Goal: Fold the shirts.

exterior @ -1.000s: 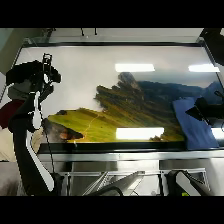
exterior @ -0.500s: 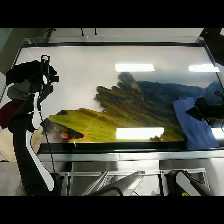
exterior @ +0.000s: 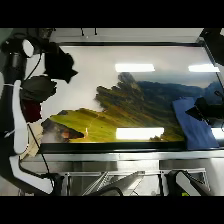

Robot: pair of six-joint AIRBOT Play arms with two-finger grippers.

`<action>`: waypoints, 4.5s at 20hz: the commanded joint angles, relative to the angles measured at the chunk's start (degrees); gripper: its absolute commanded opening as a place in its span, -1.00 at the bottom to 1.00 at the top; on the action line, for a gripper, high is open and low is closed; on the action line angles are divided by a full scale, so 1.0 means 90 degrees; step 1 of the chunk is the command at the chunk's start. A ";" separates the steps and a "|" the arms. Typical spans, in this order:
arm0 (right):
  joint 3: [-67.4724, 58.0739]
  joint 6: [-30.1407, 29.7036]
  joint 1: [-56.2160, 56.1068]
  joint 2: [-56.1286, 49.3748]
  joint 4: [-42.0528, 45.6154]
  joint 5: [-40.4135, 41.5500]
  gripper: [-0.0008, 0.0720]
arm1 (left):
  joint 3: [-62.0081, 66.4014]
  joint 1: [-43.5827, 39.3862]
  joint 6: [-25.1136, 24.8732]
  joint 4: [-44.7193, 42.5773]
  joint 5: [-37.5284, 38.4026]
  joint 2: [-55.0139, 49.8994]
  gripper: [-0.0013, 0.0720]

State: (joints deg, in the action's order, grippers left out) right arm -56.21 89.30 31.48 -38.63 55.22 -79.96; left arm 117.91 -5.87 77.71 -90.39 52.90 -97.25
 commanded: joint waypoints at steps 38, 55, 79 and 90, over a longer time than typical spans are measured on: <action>0.2336 -0.2667 -0.5467 -0.2030 -0.2501 0.2822 0.18 | -0.9488 -0.2601 0.0410 0.4007 -0.0311 0.3339 0.84; -0.0527 -0.2776 -0.4284 -0.0291 -0.2166 0.2283 -0.92 | -0.6183 -0.1450 0.0255 0.3660 0.2254 0.4512 -0.93; -0.0806 -0.3196 -0.3031 -0.2135 -0.1870 0.1088 -0.92 | -0.7514 0.0843 -0.1710 0.3876 0.1807 0.3456 -0.93; -0.0814 -0.2793 -0.1491 -0.2178 -0.1634 0.0743 0.52 | -0.5753 0.1588 -0.1241 0.3825 0.2951 0.2375 0.93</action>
State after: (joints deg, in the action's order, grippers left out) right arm -64.75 61.45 12.47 -61.89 39.00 -68.16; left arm 64.99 6.13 65.52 -55.90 76.84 -76.71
